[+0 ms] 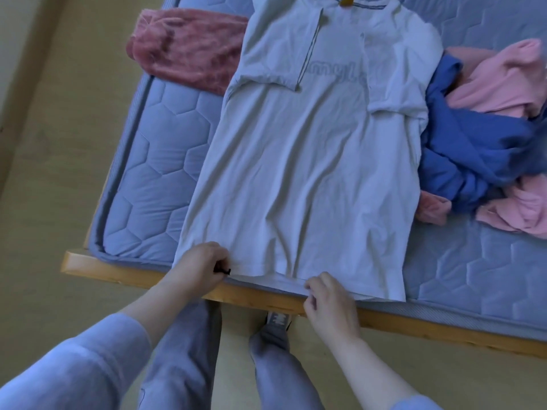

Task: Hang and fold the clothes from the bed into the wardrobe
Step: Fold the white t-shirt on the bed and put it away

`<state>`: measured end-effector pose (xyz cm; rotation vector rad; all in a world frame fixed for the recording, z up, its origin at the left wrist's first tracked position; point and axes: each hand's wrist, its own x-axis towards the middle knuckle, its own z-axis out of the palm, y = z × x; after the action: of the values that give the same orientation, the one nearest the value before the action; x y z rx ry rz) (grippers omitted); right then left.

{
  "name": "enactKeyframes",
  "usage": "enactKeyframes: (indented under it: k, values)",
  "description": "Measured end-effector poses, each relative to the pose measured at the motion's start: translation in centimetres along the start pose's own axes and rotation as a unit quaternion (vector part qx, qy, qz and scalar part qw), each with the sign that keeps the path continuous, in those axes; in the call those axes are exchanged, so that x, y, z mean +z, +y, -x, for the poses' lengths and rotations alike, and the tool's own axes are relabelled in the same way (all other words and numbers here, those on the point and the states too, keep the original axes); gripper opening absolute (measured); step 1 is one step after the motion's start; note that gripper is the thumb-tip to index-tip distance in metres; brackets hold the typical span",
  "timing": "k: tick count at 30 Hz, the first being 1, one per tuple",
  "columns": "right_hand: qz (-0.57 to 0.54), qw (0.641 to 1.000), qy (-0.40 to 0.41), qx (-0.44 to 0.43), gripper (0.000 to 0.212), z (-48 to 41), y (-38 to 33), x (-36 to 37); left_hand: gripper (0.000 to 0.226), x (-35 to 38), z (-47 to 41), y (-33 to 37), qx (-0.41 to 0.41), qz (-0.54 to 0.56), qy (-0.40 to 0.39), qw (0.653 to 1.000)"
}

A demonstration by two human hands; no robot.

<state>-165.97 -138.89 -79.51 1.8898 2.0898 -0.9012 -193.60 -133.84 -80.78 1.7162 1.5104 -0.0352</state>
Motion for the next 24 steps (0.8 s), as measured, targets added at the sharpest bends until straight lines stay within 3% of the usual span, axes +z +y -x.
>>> enactKeyframes:
  k: [3,7,9,12,16,19,22,24]
  values:
    - [0.022,0.997,0.074,-0.007,0.035,-1.5,0.1,-0.4,0.008,-0.5,0.6,0.0,0.006,-0.009,-0.013,1.000]
    - [0.071,0.997,0.003,-0.017,0.024,-4.0,1.1,-0.8,0.025,-0.4,1.1,-0.7,-0.016,-0.018,-0.008,1.000]
    - [0.045,0.999,-0.006,-0.001,0.019,-4.0,2.0,-1.3,0.030,-0.2,1.1,-1.1,-0.033,-0.032,-0.008,0.999]
    - [0.028,1.000,-0.005,-0.006,0.014,-1.9,4.1,-1.4,0.022,0.1,0.3,-1.1,-0.038,-0.086,-0.034,0.995]
    - [0.021,0.999,-0.029,-0.022,0.023,0.9,5.8,-1.1,0.012,0.3,-0.1,-0.4,-0.025,-0.171,-0.062,0.983]
    - [-0.006,0.995,0.095,0.016,0.022,1.3,6.0,-1.9,0.031,1.1,-0.1,1.0,0.023,-0.149,-0.030,0.988]
    - [-0.010,0.957,0.253,0.139,0.040,1.7,8.0,-2.4,0.040,2.5,-0.6,4.0,0.084,-0.119,-0.022,0.989]
    - [-0.088,0.934,0.250,0.242,0.048,2.0,9.8,-2.8,0.047,3.9,-1.3,6.4,0.105,-0.121,-0.028,0.987]
